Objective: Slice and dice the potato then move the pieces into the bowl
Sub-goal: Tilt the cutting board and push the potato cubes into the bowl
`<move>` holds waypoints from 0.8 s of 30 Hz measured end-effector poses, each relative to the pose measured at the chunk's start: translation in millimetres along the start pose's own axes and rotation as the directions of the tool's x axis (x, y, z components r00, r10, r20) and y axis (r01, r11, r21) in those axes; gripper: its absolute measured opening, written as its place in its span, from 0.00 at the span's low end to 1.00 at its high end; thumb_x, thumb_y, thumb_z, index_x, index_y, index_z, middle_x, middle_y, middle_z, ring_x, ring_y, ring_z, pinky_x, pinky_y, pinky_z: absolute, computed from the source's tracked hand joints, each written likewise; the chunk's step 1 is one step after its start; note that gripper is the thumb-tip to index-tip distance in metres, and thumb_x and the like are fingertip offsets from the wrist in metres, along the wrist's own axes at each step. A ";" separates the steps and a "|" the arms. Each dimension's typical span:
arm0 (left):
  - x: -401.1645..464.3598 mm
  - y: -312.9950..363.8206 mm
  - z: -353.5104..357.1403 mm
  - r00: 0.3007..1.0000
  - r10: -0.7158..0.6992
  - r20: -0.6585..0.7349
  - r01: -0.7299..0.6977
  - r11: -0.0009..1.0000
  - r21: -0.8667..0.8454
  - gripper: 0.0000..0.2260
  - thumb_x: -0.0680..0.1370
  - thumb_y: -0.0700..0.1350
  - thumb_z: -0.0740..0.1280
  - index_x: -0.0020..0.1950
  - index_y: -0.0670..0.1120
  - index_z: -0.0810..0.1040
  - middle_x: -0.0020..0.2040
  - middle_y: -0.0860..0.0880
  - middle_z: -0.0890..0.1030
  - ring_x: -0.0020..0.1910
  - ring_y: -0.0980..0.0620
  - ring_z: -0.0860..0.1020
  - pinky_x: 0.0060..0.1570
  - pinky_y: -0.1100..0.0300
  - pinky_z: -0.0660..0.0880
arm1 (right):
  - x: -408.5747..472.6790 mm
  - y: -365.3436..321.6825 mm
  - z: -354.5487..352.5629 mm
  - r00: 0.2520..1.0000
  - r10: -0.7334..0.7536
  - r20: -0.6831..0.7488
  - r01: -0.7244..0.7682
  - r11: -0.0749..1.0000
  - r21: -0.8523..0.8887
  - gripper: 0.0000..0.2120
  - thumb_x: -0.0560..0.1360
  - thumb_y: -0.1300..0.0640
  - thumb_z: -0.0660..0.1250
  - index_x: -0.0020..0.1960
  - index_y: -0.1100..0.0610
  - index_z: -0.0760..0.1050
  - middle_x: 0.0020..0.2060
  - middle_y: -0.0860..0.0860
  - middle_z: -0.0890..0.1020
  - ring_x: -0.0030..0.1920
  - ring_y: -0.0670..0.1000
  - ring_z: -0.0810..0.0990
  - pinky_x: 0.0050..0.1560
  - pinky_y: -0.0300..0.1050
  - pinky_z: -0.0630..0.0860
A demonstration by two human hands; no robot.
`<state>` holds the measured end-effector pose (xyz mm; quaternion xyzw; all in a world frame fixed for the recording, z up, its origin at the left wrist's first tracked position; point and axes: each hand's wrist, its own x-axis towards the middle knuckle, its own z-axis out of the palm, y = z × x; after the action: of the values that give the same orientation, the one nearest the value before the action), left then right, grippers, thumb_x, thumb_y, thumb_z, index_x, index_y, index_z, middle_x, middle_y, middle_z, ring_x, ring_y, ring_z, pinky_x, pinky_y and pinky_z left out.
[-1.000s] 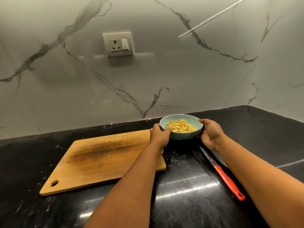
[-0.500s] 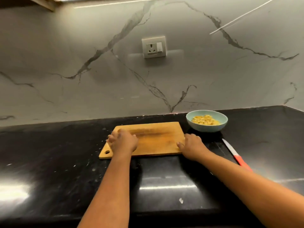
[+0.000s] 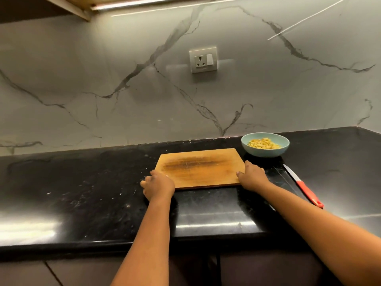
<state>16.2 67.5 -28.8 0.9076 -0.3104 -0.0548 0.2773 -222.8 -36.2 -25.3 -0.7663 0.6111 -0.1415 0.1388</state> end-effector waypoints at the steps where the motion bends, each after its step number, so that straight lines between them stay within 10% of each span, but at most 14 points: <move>1: -6.4 -3.9 -2.9 0.999 0.043 -0.005 -0.043 0.999 0.016 0.24 0.83 0.50 0.58 0.74 0.39 0.61 0.69 0.38 0.70 0.68 0.39 0.65 0.61 0.47 0.69 | -5.0 -0.2 1.1 1.000 0.023 -0.008 -0.023 0.999 -0.023 0.27 0.82 0.49 0.56 0.74 0.65 0.58 0.68 0.62 0.69 0.68 0.62 0.67 0.67 0.53 0.61; 10: -62.8 -36.8 -28.2 0.971 0.239 0.027 -0.240 0.965 0.107 0.22 0.84 0.48 0.55 0.73 0.38 0.57 0.63 0.38 0.77 0.66 0.38 0.70 0.51 0.52 0.69 | -62.6 11.3 -15.6 0.995 0.092 -0.037 -0.096 0.987 -0.127 0.24 0.82 0.48 0.55 0.70 0.65 0.63 0.66 0.60 0.72 0.67 0.60 0.70 0.66 0.52 0.64; 16: -76.4 -40.5 -41.2 0.961 0.247 0.126 -0.255 0.965 0.058 0.22 0.84 0.48 0.54 0.73 0.37 0.55 0.66 0.36 0.74 0.67 0.38 0.71 0.64 0.50 0.65 | -93.5 16.3 -19.5 0.992 0.103 -0.075 -0.109 0.991 -0.075 0.24 0.82 0.49 0.56 0.71 0.65 0.62 0.67 0.61 0.72 0.67 0.60 0.69 0.65 0.51 0.65; 24: -119.7 -13.8 -30.3 0.841 0.540 0.045 -0.541 0.838 0.071 0.32 0.84 0.55 0.50 0.79 0.40 0.39 0.79 0.37 0.40 0.79 0.40 0.40 0.76 0.46 0.40 | -126.1 -10.7 -11.1 0.975 -0.054 -0.214 0.056 0.998 0.005 0.32 0.82 0.46 0.53 0.78 0.63 0.49 0.77 0.59 0.53 0.77 0.58 0.51 0.76 0.52 0.51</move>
<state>-64.0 161.8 -19.5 0.7931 -0.5588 0.0280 0.2409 -244.3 88.6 -16.9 -0.7626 0.6002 -0.2302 0.0728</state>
